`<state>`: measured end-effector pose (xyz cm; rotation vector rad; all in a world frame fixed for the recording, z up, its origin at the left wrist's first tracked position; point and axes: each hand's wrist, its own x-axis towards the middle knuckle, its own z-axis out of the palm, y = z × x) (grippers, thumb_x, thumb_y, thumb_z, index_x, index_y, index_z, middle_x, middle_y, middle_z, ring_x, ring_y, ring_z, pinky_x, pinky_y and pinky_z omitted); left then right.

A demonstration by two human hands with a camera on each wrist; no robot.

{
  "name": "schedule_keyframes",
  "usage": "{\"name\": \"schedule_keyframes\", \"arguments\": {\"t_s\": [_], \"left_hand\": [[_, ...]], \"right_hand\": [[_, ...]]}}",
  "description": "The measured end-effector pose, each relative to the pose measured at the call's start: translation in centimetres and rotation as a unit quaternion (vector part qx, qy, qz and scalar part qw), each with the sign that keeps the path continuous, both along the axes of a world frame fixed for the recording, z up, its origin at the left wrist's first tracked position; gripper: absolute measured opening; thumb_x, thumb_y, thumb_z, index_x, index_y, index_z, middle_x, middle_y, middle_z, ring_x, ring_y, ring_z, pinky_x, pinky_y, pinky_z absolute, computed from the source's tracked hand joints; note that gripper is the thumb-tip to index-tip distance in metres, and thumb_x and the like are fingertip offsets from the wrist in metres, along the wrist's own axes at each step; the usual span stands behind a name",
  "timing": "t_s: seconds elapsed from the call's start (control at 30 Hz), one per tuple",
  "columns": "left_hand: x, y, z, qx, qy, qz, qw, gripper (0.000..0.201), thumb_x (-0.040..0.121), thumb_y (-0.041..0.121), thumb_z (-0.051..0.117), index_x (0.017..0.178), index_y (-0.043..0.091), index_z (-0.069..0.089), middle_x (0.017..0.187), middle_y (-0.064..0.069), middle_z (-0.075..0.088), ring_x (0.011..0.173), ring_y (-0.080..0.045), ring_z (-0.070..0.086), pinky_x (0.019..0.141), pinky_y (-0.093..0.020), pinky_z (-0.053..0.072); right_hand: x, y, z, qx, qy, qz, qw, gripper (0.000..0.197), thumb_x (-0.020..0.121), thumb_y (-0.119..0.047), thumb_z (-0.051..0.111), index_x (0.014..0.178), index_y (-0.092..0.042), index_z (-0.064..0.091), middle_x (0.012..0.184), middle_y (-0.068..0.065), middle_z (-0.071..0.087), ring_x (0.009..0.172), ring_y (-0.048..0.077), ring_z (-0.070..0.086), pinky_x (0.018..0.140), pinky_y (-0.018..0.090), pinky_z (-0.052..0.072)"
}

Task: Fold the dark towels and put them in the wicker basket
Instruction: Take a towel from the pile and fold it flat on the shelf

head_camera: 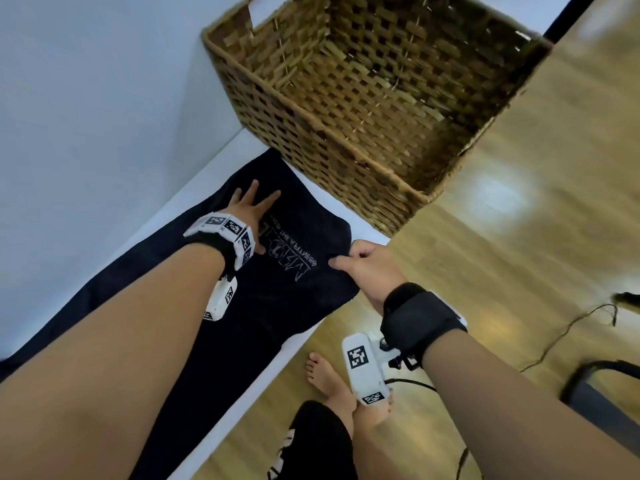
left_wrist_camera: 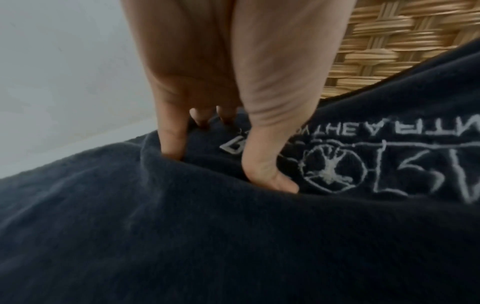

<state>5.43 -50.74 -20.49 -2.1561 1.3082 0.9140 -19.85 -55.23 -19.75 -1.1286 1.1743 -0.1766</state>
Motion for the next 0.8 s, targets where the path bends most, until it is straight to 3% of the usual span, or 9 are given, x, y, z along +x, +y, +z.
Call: {"name": "schedule_keyframes", "arguments": {"t_s": [0.1, 0.17, 0.27, 0.37, 0.47, 0.57, 0.67, 0.73, 0.8], "left_hand": [[1.5, -0.7, -1.0, 0.024, -0.003, 0.017, 1.0, 0.143, 0.057, 0.035, 0.093, 0.148, 0.048, -0.017, 0.158, -0.001, -0.03, 0.149, -0.034, -0.01, 0.111, -0.064, 0.024], [2.1, -0.9, -1.4, 0.028, -0.004, 0.026, 0.999, 0.151, 0.049, 0.038, 0.095, 0.145, 0.052, -0.021, 0.157, 0.0, -0.032, 0.149, -0.034, -0.011, 0.109, -0.065, 0.025], [2.6, -1.2, -1.6, 0.024, 0.01, 0.03, 0.999, 0.153, 0.045, 0.04, 0.096, 0.144, 0.053, -0.021, 0.157, 0.001, -0.033, 0.148, -0.034, -0.011, 0.108, -0.065, 0.025], [3.2, -1.5, -0.9, 0.027, 0.019, 0.039, 0.999, 0.147, 0.051, 0.039, 0.095, 0.148, 0.047, -0.015, 0.159, -0.003, -0.028, 0.148, -0.037, -0.009, 0.11, -0.064, 0.025], [3.8, -2.8, -0.1, -0.022, 0.011, 0.056, 0.998, 0.116, 0.069, 0.032, 0.086, 0.155, 0.037, 0.008, 0.162, -0.012, -0.004, 0.147, -0.04, 0.013, 0.11, -0.057, 0.033], [4.9, -3.2, -0.2, -0.199, -0.026, 0.065, 0.977, 0.062, 0.087, 0.016, 0.068, 0.143, 0.022, 0.043, 0.146, -0.015, 0.034, 0.129, -0.034, 0.041, 0.101, -0.039, 0.04], [6.9, -3.7, -1.0, -0.193, -0.012, 0.022, 0.981, 0.071, 0.088, 0.014, 0.067, 0.15, 0.021, 0.033, 0.158, -0.011, 0.021, 0.142, -0.032, 0.024, 0.113, -0.042, 0.029], [8.1, -4.2, -1.4, -0.136, 0.019, 0.025, 0.99, 0.083, 0.088, 0.02, 0.069, 0.155, 0.025, 0.019, 0.164, -0.006, 0.004, 0.149, -0.028, 0.008, 0.119, -0.046, 0.02], [8.7, -4.4, -1.8, -0.116, 0.03, 0.025, 0.992, 0.088, 0.09, 0.026, 0.068, 0.156, 0.029, 0.01, 0.164, -0.002, -0.003, 0.15, -0.024, 0.001, 0.12, -0.045, 0.018]], "right_hand": [[-1.8, -0.4, -0.7, -0.037, 0.042, -0.085, 0.995, 0.033, 0.071, -0.014, 0.083, 0.053, -0.025, 0.057, 0.065, -0.007, 0.055, 0.057, 0.012, 0.05, 0.057, 0.022, 0.043], [-3.1, -0.4, -0.8, -0.062, 0.102, -0.131, 0.984, 0.018, 0.076, -0.011, 0.079, 0.075, -0.027, 0.071, 0.083, -0.006, 0.067, 0.064, 0.006, 0.058, 0.057, 0.016, 0.045], [-3.9, -0.4, -0.9, -0.121, 0.18, -0.149, 0.965, 0.019, 0.085, -0.006, 0.066, 0.095, -0.021, 0.072, 0.101, -0.001, 0.069, 0.081, 0.009, 0.063, 0.07, 0.02, 0.047], [-3.2, 0.6, -0.5, -0.201, 0.211, -0.118, 0.949, 0.019, 0.088, -0.005, 0.061, 0.093, -0.021, 0.071, 0.109, -0.001, 0.063, 0.075, -0.002, 0.056, 0.072, 0.016, 0.041], [-1.4, 2.3, 0.0, -0.276, 0.171, -0.04, 0.945, 0.021, 0.087, -0.002, 0.062, 0.093, -0.019, 0.073, 0.106, -0.003, 0.059, 0.075, -0.006, 0.053, 0.07, 0.005, 0.04], [0.4, 3.1, -0.7, -0.34, 0.174, 0.092, 0.92, 0.028, 0.088, -0.006, 0.063, 0.113, -0.016, 0.071, 0.119, -0.004, 0.057, 0.077, -0.001, 0.053, 0.077, -0.007, 0.028], [1.5, 2.6, -1.5, -0.319, 0.221, 0.122, 0.913, 0.04, 0.09, -0.01, 0.059, 0.13, -0.011, 0.06, 0.133, 0.0, 0.047, 0.098, 0.016, 0.059, 0.086, 0.007, 0.034], [1.8, 2.2, -1.7, -0.301, 0.246, 0.122, 0.913, 0.043, 0.09, -0.011, 0.058, 0.133, -0.01, 0.055, 0.134, 0.003, 0.043, 0.101, 0.021, 0.059, 0.083, 0.016, 0.038], [2.1, 2.0, -1.5, -0.288, 0.273, 0.144, 0.907, 0.045, 0.09, -0.013, 0.057, 0.135, -0.012, 0.052, 0.135, 0.003, 0.04, 0.101, 0.021, 0.058, 0.08, 0.017, 0.038]]}}
